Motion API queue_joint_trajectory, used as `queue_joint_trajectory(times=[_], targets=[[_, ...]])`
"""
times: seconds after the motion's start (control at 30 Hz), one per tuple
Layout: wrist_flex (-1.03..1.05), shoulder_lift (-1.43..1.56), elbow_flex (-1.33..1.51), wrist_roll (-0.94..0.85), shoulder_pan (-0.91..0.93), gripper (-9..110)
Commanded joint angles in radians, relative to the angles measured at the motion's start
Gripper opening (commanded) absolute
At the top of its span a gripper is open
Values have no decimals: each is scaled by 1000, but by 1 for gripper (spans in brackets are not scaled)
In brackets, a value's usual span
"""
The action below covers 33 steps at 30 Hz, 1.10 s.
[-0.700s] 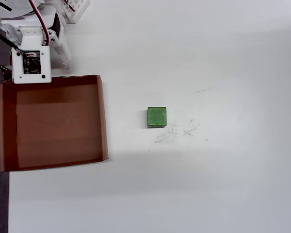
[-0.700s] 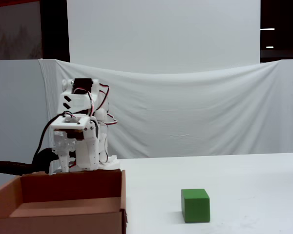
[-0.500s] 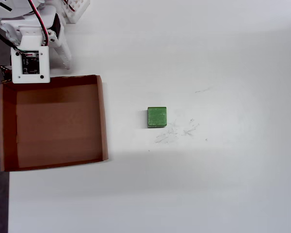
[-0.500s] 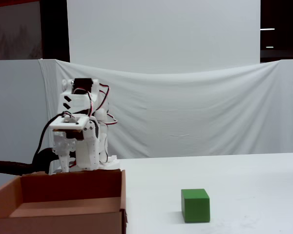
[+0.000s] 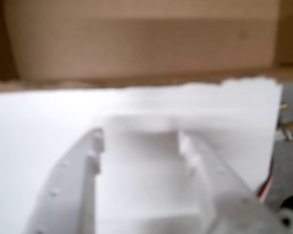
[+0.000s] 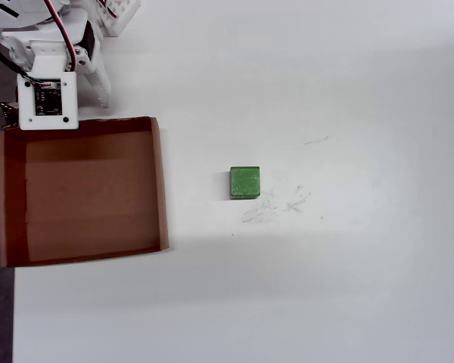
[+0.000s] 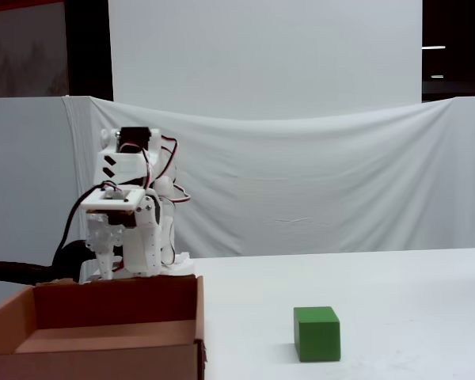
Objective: Grasp a green cube and put it in a box.
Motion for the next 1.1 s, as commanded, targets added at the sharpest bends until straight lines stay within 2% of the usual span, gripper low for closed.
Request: queue_joint_trajectory(times=[0.0, 0.27, 0.47, 0.7, 0.87, 1.07], targets=[[11, -32, -95, 0, -17, 21], [61, -307, -370, 3, -40, 23], [3, -600, -615, 40, -83, 24], [-129, -959, -927, 184, -137, 24], [-143, -1187, -1158, 273, -166, 26], [-207, -1350, -1328, 407, -230, 27]])
